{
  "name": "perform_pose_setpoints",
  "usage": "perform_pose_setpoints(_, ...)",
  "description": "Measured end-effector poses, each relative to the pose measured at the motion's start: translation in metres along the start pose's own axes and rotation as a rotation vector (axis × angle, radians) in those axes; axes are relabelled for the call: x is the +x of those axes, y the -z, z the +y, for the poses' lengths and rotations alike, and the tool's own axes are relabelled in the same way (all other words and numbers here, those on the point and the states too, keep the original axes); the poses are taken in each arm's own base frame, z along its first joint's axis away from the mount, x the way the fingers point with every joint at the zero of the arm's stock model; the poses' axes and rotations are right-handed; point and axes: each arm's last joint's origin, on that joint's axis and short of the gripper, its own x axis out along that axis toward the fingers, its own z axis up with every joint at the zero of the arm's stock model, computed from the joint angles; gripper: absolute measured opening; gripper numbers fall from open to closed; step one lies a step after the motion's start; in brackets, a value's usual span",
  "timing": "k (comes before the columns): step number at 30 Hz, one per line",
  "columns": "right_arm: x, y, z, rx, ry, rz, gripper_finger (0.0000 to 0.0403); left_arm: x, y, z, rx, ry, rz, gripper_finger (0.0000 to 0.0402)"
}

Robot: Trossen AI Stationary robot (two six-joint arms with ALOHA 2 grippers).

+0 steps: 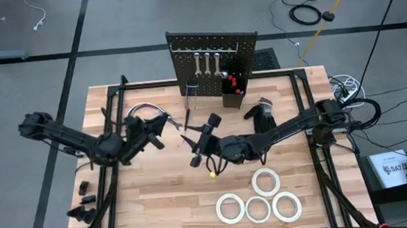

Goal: Hang tools onto peg board
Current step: Hang the silver wrench on the peg board

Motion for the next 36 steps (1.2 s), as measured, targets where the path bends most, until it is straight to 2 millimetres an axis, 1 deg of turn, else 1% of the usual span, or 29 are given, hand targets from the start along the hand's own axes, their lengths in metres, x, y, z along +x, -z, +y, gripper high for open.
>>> perform_pose_setpoints(4, 0.002, 0.009, 0.004, -0.045, 0.054, 0.034, 0.0142, 0.008, 0.013, -0.002, -0.040, 0.015, 0.016, 0.0007)
perform_pose_setpoints(10, 0.001, 0.010, 0.004, -0.068, 0.063, 0.045, 0.0142, 0.018, 0.026, -0.011, -0.075, 0.012, 0.041, 0.0006)
perform_pose_setpoints(15, 0.002, 0.013, 0.004, -0.086, 0.075, 0.073, 0.0141, 0.027, 0.029, -0.024, -0.084, 0.040, 0.054, 0.0006)
perform_pose_setpoints(19, 0.000, 0.016, 0.002, -0.121, 0.163, 0.121, 0.0141, 0.032, 0.031, -0.032, -0.084, 0.062, 0.064, 0.0006)
perform_pose_setpoints(23, -0.002, 0.017, 0.003, -0.137, 0.215, 0.141, 0.0141, 0.036, 0.034, -0.036, -0.087, 0.076, 0.071, 0.0006)
perform_pose_setpoints(28, -0.002, 0.018, 0.002, -0.144, 0.232, 0.153, 0.0138, 0.039, 0.038, -0.038, -0.075, 0.071, 0.077, 0.0006)
perform_pose_setpoints(30, -0.002, 0.019, 0.002, -0.146, 0.238, 0.156, 0.0129, 0.040, 0.040, -0.037, -0.070, 0.066, 0.079, 0.0006)
perform_pose_setpoints(32, -0.002, 0.019, 0.003, -0.148, 0.236, 0.157, 0.0110, 0.040, 0.042, -0.037, -0.065, 0.064, 0.083, 0.0006)
perform_pose_setpoints(36, -0.004, 0.021, 0.004, -0.140, 0.237, 0.168, 0.0044, 0.040, 0.044, -0.036, -0.044, 0.060, 0.095, 0.0010)
